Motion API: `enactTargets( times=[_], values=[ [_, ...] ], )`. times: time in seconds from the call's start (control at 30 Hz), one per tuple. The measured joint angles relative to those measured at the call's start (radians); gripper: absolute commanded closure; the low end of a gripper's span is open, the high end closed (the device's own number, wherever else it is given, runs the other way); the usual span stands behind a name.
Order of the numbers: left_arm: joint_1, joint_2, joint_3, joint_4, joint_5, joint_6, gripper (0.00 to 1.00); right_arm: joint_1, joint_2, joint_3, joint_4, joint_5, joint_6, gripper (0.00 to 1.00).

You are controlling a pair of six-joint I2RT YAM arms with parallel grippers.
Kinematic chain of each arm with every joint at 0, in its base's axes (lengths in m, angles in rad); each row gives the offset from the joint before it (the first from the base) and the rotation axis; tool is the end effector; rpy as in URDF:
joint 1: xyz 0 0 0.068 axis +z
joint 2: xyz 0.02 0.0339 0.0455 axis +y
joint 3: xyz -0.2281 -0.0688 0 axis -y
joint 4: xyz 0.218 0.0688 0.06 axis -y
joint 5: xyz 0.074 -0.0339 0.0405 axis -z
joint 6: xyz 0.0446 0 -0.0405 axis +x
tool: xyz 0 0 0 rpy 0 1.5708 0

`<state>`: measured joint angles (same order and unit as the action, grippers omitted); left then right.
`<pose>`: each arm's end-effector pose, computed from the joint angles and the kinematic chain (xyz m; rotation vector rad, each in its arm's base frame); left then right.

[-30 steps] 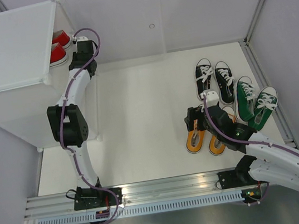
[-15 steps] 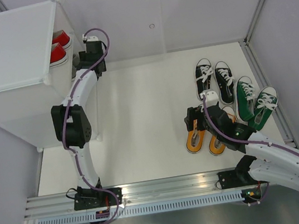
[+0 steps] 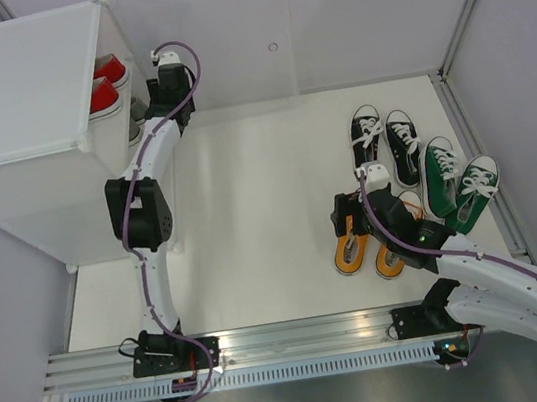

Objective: Place and organize the shoes in the shoe cabinet

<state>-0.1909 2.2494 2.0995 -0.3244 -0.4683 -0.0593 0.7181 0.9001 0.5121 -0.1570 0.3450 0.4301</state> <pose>0.4839 -0.0730 0.2659 -0.1579 1.9984 0.3183 0.1620 0.1215 0.2051 -0.0969 2.0954 0.3331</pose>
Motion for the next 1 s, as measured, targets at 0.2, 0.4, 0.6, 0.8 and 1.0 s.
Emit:
enactTargets(
  times=[0.2, 0.4, 0.6, 0.8, 1.0],
  values=[
    [0.005, 0.066, 0.006, -0.001, -0.053, 0.002, 0.36, 0.000, 0.006, 0.000, 0.000, 0.000, 0.000, 0.10],
    [0.014, 0.071, 0.010, 0.005, -0.079, 0.007, 0.37, 0.000, 0.013, 0.000, 0.001, -0.001, 0.000, 0.10],
    [0.021, 0.070, 0.011, 0.013, -0.032, 0.008, 0.37, 0.000, 0.018, 0.000, 0.001, -0.001, 0.000, 0.10],
    [0.033, 0.049, 0.005, 0.021, 0.031, 0.008, 0.37, 0.000, 0.019, 0.000, 0.003, -0.001, 0.000, 0.10],
    [0.034, 0.007, 0.001, 0.070, 0.032, 0.039, 0.38, 0.000, 0.026, 0.000, 0.007, -0.006, 0.000, 0.10]
  ],
)
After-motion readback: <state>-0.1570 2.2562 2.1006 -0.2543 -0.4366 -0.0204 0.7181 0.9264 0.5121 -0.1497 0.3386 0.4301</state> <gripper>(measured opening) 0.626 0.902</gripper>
